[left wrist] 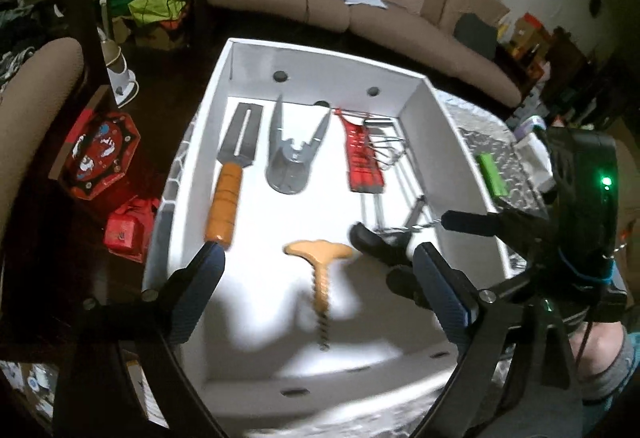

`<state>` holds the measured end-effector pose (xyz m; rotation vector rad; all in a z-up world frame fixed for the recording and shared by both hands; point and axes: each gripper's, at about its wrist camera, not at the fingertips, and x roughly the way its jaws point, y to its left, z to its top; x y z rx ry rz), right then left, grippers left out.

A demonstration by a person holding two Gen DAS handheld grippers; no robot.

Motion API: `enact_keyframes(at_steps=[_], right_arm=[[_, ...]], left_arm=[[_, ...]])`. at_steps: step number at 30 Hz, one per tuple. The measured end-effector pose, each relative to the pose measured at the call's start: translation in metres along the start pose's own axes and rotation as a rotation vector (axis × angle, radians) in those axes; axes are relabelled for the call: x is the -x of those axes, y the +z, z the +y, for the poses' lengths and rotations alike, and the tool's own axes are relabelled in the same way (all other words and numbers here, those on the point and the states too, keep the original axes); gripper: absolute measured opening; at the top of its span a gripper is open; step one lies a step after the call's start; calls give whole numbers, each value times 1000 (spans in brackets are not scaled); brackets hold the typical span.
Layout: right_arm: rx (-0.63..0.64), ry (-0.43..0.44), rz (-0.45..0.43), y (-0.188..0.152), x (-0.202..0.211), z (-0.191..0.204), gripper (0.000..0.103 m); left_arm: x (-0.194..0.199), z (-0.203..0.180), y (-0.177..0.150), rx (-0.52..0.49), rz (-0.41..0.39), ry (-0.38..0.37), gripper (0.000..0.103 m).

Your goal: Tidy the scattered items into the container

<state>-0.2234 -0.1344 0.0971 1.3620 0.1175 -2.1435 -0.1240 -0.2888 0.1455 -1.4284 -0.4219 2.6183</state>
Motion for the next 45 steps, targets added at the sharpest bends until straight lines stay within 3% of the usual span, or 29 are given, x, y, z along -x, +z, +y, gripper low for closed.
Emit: enact_keyframes(at_steps=[15,26,29,38,45], right_arm=[[-2,-30,-73,-53,71,8,103],[-8,-71,-134,-107,128,-3,103],[-16,-79,-152,-122,143,-11,103],[-56,-98,-192,-166,181,-45,103],[-114,-148,-219,-208,198,-86,103]], left_arm=[[60,-53,-52,-13,-41,-30,103],[97,-115,-88,-134,-100,110,103],[100,-133,-96,-158,-108,116,103],[89,-176,-118,-197,-98,103,103],[49,-215,-142,-224,-94,98,103]])
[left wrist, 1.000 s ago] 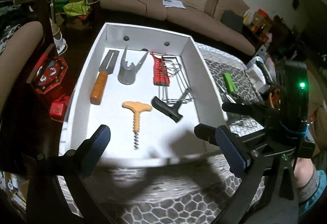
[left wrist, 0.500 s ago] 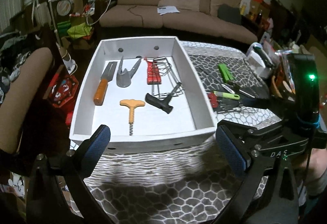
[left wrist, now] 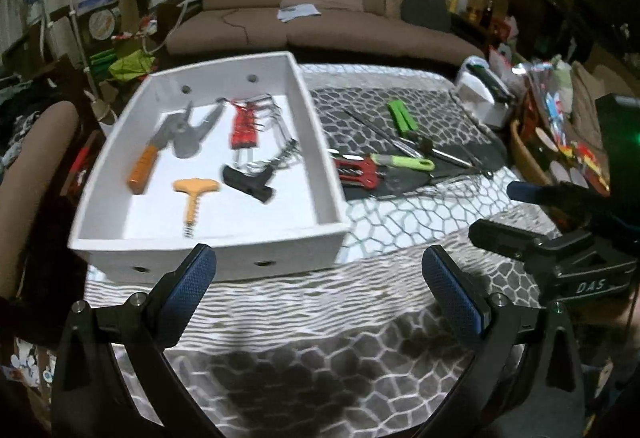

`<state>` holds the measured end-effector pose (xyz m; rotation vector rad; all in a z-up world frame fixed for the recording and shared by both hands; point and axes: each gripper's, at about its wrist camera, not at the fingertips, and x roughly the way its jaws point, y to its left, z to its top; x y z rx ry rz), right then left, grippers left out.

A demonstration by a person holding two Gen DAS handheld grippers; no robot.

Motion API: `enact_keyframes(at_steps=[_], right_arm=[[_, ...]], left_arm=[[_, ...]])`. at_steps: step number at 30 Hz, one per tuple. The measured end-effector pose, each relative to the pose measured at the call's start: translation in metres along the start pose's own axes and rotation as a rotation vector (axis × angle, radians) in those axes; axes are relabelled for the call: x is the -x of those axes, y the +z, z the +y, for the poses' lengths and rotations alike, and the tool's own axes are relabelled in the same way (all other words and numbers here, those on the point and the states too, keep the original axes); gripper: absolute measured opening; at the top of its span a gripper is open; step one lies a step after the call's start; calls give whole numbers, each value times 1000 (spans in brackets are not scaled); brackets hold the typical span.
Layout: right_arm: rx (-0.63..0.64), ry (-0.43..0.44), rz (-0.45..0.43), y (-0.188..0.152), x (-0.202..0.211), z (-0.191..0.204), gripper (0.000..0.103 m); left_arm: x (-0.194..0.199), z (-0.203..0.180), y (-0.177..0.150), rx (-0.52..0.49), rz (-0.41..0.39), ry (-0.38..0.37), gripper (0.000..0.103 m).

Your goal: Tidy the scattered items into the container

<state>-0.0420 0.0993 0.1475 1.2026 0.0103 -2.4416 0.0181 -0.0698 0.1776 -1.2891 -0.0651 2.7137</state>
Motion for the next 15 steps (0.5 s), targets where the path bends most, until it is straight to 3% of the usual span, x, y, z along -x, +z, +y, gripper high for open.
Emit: enact_keyframes(at_steps=[7,15], right_arm=[[-125,-76,-10,-33,1,-66,103],[-201,-163,-11,-58,-9,-123,103]], left_arm=[[-44,-55,-17,-47,5,12,103],[-95,-99,-26,-27,30,6,103]])
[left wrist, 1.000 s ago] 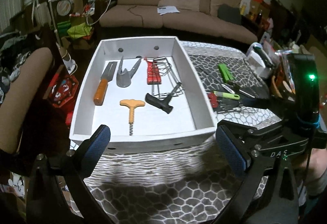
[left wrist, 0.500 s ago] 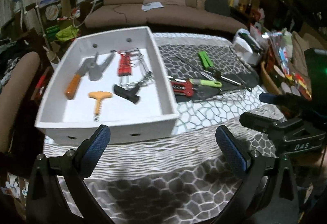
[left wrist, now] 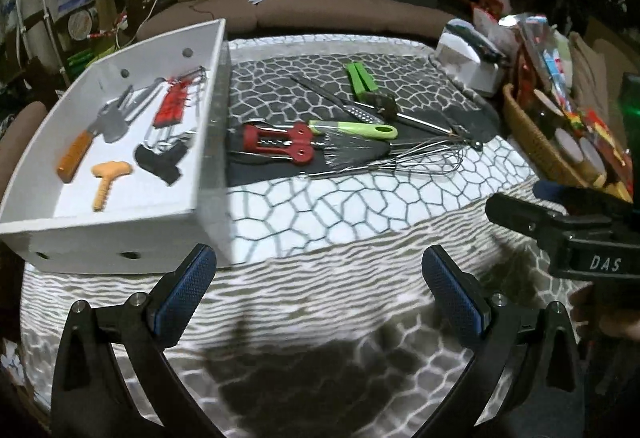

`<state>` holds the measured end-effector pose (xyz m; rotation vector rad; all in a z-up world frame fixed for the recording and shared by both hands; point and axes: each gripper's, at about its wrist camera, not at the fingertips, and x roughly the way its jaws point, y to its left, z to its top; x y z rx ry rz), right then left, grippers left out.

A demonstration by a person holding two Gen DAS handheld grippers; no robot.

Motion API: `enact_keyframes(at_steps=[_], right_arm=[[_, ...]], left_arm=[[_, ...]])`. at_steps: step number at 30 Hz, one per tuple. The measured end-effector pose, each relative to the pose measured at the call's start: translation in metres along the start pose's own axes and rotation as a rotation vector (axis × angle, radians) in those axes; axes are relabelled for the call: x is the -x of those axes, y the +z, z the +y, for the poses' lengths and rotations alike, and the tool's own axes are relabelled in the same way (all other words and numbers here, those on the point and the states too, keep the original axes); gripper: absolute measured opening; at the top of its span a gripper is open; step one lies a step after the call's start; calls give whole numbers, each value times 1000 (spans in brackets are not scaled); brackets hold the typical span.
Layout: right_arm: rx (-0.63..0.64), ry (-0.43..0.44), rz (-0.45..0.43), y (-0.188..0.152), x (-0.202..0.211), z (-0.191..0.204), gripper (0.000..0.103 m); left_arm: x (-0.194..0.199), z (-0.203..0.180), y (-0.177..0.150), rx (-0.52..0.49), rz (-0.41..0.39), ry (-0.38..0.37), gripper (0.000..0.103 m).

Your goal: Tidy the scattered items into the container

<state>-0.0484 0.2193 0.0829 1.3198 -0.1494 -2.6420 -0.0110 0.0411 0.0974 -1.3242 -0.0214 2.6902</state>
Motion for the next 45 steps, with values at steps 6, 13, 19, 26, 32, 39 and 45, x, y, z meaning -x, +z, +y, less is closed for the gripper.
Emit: enact_keyframes(at_steps=[6,13,19,26,32,39,45], right_arm=[[-29,-61,14,-9,-28,-30,103],[-24,-122,32,-13,-68,-54,103],[-28,-121,40,-4,-91,-67,103],[-13,-153,26,-8,-104,-70,103],[21,-212,9,-13,-107,-63,103],[19,-211,9,-13,-108,-65,103],[19,-210,9,-13,-108,-65,103]], left_arm=[[-50,-21,-5,39,30,9,103],[-99,-27,-6,95,62,41,103],[-127,-28,-3,93,75,68,103],[-137,-33,-5,68,56,123,103],[-137,-34,-5,65,52,128,103],[-137,-33,-5,64,51,128,103],[-137,-34,-5,64,51,128,103]])
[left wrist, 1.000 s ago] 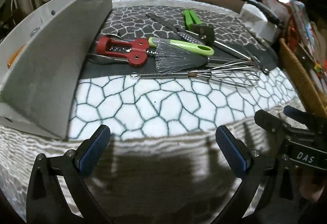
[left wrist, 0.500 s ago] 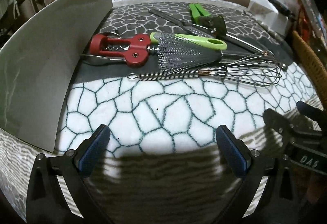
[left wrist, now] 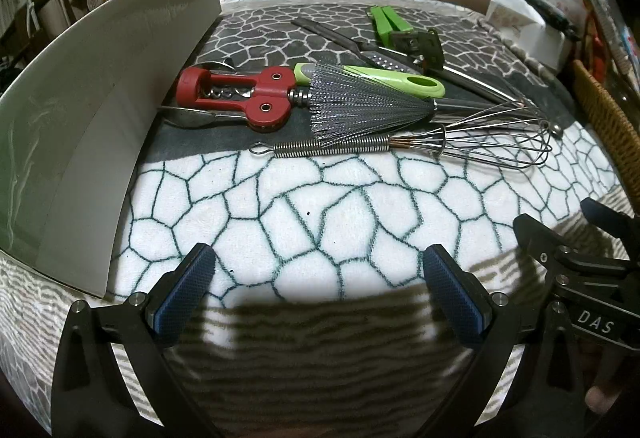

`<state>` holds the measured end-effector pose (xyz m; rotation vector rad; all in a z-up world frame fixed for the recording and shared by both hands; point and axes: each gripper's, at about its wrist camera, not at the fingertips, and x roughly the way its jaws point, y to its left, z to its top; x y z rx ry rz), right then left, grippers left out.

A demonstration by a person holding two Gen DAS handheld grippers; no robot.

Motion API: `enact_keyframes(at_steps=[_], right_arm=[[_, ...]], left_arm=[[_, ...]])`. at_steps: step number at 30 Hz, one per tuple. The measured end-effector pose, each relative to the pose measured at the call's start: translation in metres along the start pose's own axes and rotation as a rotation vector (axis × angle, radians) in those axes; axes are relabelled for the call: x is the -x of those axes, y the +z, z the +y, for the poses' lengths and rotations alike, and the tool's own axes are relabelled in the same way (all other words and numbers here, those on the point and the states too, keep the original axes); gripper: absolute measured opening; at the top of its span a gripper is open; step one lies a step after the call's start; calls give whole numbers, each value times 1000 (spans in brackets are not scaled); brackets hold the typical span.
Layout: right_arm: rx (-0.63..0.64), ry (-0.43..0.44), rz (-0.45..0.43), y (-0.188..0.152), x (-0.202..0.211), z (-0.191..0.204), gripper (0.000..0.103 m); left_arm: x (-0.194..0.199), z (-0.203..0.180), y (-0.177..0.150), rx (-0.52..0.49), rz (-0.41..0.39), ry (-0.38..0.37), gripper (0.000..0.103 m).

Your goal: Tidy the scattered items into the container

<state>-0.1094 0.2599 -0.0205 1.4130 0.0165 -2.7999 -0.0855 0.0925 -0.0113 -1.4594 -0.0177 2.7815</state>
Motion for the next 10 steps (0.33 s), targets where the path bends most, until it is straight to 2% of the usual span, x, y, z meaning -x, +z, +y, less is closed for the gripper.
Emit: enact_keyframes(at_steps=[10], right_arm=[[0,0,0,0,0,1,103]], left_arm=[[0,0,0,0,0,-1,103]])
